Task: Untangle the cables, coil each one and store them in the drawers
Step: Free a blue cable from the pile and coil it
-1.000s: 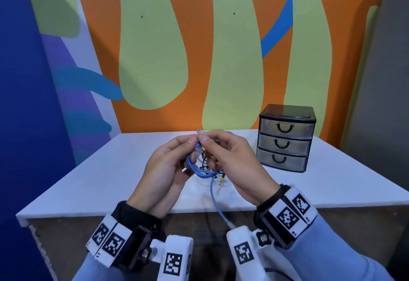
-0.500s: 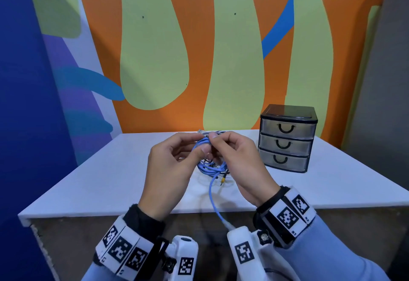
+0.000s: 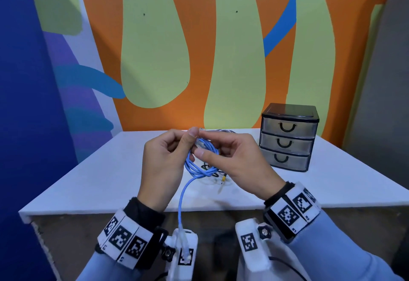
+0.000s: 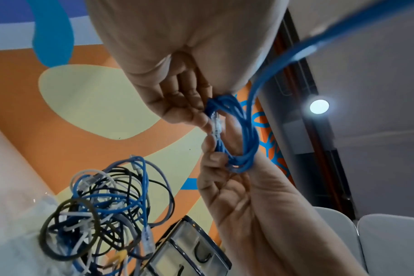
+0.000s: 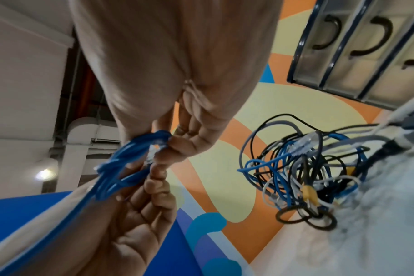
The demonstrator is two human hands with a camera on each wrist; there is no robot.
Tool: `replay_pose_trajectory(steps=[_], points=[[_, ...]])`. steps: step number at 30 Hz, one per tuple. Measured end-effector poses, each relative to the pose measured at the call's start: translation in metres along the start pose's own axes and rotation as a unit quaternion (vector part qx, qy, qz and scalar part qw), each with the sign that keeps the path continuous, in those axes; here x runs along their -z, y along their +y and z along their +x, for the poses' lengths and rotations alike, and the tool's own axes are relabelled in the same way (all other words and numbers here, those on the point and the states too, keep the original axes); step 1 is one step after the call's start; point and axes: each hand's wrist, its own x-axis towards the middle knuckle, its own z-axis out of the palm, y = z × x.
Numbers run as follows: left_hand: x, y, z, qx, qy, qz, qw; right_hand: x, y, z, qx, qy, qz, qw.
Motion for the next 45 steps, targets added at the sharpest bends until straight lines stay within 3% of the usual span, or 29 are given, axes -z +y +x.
replay_pose_trajectory(steps=[5,9,12,15,21,24,27,31,34,36,40,45], points=[[-0.002,-0.008,-0.003,0.085,-0.014,-0.012,0.996,-0.001,0.013,0.003,0.008,0.073,-0.091,0.993],[0.009,-0.009,-0.008,0.094,-0.07,0.07,0.991,0.01,0.019,0.004,-0.029,0.149,-0.129,0.98],[0.017,-0.012,-0.013,0.121,-0.127,0.113,0.978,0.013,0.017,0.006,-0.078,0.168,-0.009,0.983],[0.023,-0.023,-0.014,0.129,-0.132,0.169,0.968,0.014,0.013,0.007,-0.117,0.16,0.13,0.972],[0.02,-0.039,-0.014,0.132,-0.165,0.244,0.947,0.017,0.006,0.008,-0.147,0.102,0.24,0.954],[0.017,-0.038,-0.013,0.141,-0.141,0.175,0.964,0.02,0.006,0.008,-0.149,0.099,0.204,0.963],[0.027,-0.031,-0.012,0.183,-0.103,0.03,0.977,0.025,0.011,0.006,-0.14,0.127,0.102,0.977],[0.039,-0.02,-0.013,0.225,-0.098,-0.243,0.938,0.024,0.014,0.004,-0.128,0.16,0.047,0.978],[0.045,-0.019,-0.015,0.183,-0.161,-0.343,0.907,0.02,0.015,0.003,-0.098,0.167,0.016,0.981],[0.043,-0.018,-0.015,0.151,-0.18,-0.321,0.917,0.019,0.016,0.003,-0.075,0.179,-0.032,0.98],[0.025,-0.009,-0.015,0.037,-0.105,-0.103,0.989,0.017,0.018,0.005,-0.02,0.184,-0.114,0.976],[0.016,-0.005,-0.014,-0.094,-0.087,0.083,0.988,0.008,0.015,0.002,0.01,0.154,-0.134,0.979]])
